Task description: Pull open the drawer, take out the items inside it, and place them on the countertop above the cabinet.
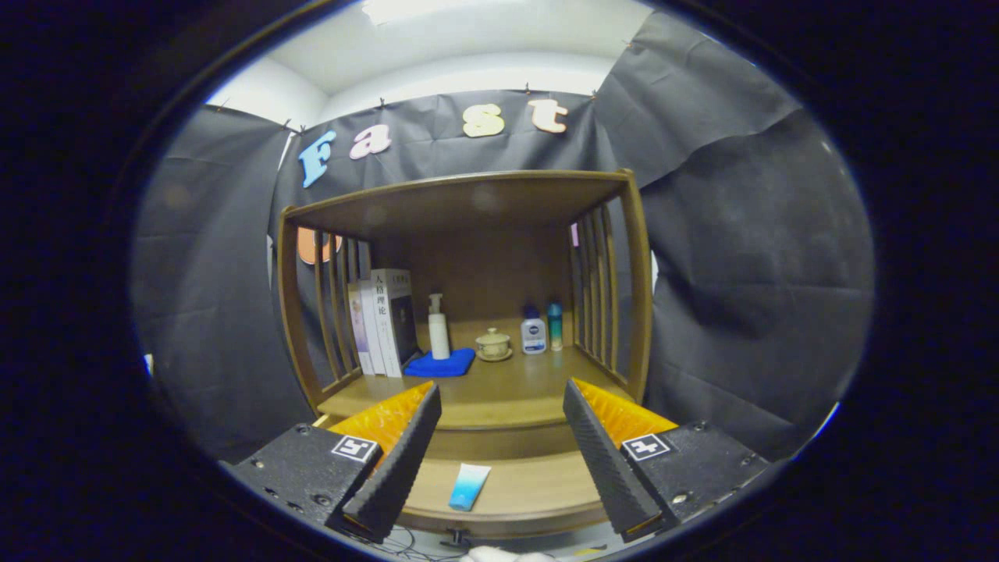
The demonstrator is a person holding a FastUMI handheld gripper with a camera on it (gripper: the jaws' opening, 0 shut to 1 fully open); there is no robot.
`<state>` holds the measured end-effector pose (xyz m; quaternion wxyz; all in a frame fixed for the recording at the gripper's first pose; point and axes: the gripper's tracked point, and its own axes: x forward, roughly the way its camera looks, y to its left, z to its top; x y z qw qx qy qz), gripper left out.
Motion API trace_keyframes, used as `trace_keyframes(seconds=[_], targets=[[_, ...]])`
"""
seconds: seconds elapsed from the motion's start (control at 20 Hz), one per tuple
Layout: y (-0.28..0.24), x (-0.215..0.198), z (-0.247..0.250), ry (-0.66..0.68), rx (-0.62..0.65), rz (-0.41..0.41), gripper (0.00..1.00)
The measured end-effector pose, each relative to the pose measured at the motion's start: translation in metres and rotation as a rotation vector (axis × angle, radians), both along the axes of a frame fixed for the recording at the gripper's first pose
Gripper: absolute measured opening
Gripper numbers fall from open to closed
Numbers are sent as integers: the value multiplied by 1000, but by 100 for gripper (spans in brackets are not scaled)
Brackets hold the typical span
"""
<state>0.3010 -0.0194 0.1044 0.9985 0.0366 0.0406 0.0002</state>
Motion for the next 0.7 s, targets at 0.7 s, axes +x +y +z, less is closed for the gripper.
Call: trace_keyframes(seconds=[0.7], targets=[[84, 102, -128, 753, -38, 135, 99]])
